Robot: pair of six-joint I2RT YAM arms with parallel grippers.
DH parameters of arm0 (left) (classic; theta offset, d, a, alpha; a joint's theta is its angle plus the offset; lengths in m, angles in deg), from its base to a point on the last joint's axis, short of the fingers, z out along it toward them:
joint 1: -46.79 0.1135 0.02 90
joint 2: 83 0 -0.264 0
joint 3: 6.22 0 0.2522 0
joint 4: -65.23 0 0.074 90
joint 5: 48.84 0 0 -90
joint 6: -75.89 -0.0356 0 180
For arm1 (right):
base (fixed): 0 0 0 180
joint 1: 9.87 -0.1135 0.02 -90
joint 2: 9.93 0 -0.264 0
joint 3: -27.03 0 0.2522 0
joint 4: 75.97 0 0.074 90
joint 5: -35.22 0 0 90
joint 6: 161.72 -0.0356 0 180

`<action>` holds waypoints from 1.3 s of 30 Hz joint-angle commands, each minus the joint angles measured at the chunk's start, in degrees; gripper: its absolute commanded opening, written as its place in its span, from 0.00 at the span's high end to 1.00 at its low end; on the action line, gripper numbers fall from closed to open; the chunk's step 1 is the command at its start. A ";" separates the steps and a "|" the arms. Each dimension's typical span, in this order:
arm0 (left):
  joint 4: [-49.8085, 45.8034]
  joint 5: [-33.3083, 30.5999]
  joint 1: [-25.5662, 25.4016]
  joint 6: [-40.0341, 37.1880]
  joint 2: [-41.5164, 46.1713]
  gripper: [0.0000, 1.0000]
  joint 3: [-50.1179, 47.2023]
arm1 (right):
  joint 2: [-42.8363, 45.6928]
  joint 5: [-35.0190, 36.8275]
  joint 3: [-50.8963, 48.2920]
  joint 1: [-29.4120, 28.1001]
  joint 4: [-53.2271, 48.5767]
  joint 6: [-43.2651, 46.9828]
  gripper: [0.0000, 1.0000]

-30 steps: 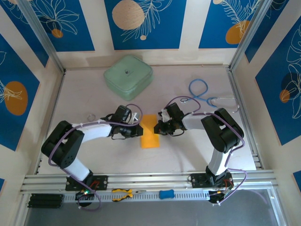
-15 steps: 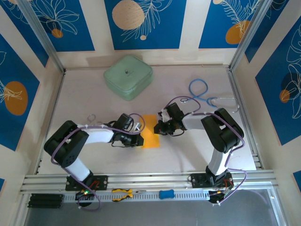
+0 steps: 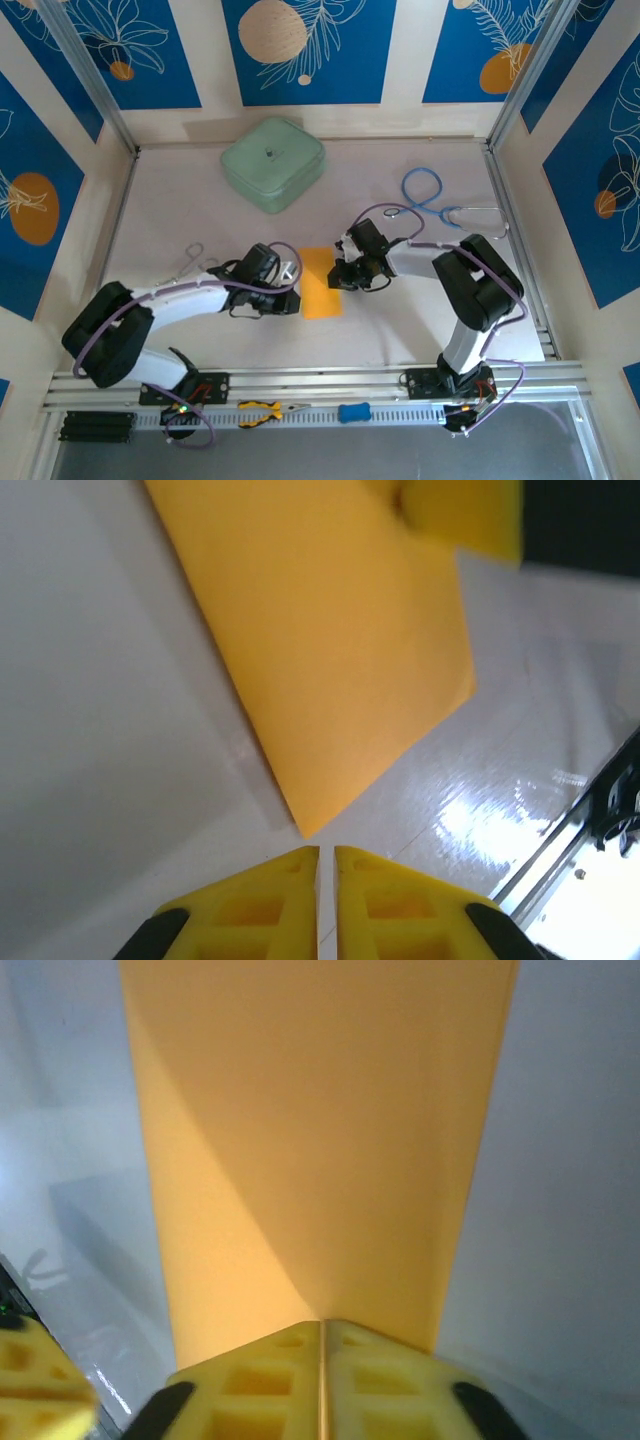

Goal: Fold a paper plane with a square sheet of paper (pick it up from the middle)
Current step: First fold the square sheet of paper in half at the center of the table, then fold the triangle a second time at the center of the table.

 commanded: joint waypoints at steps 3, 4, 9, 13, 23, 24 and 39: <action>0.10 -1.28 6.28 -0.07 -2.47 0.86 7.08 | 11.07 8.37 -2.15 -1.68 -6.50 -6.50 0.75; 2.37 0.72 7.56 0.42 -4.26 0.86 8.16 | 13.36 9.02 -3.87 -1.60 -5.90 -8.97 0.70; 6.30 5.53 10.45 0.28 -14.41 0.86 15.69 | 23.67 8.59 -13.16 -1.77 -0.79 -19.78 0.52; 9.60 8.25 11.51 0.60 -20.22 0.85 19.23 | 28.06 9.40 -15.31 -2.71 -3.16 -23.05 0.50; 11.92 9.11 12.50 0.45 -27.68 0.85 21.60 | 25.01 8.14 -16.66 -6.16 0.20 -24.99 0.53; 12.24 8.71 12.74 0.41 -27.87 0.85 21.20 | 24.31 8.05 -16.29 -6.37 0.08 -24.96 0.53; 16.36 8.09 13.76 -0.15 -31.26 0.85 15.32 | 19.50 3.85 -16.99 -6.56 5.29 -26.01 0.52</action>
